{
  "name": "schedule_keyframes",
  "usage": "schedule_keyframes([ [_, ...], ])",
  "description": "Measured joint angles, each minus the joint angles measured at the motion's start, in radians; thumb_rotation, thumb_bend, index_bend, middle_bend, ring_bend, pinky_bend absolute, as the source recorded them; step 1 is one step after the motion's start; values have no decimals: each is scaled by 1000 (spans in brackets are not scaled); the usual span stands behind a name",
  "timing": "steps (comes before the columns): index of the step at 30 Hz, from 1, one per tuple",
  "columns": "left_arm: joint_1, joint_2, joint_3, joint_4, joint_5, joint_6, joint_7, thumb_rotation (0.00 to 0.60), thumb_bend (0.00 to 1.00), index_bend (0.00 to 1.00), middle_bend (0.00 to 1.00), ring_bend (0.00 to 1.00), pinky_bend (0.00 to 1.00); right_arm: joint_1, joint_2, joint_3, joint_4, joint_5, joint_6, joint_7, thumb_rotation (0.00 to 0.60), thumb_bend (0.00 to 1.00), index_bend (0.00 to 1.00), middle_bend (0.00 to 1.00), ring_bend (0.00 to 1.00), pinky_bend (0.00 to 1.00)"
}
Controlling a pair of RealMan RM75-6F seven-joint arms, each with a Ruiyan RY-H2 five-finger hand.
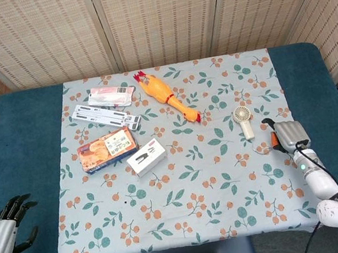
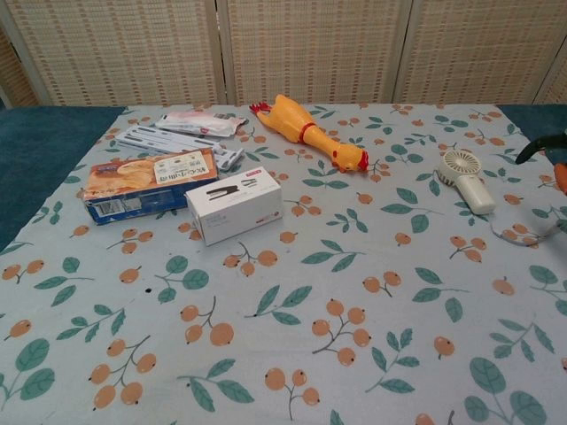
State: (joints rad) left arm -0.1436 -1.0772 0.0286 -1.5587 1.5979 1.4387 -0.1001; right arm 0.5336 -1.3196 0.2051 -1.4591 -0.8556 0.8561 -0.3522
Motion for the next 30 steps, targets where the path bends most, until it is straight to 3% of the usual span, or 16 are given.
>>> schedule_keyframes([
  [15,-2,1,0,-6,2,-2,4,600,385,253,124,98,302,41,-91,-21,95,7,-12,42,600,823,197,827,551,683],
  [30,0,1,1,-2,6,-1,-2,600,385,252,124,99,302,63,-146,-10,124,108,-21,54,600,825,128,829,551,683],
])
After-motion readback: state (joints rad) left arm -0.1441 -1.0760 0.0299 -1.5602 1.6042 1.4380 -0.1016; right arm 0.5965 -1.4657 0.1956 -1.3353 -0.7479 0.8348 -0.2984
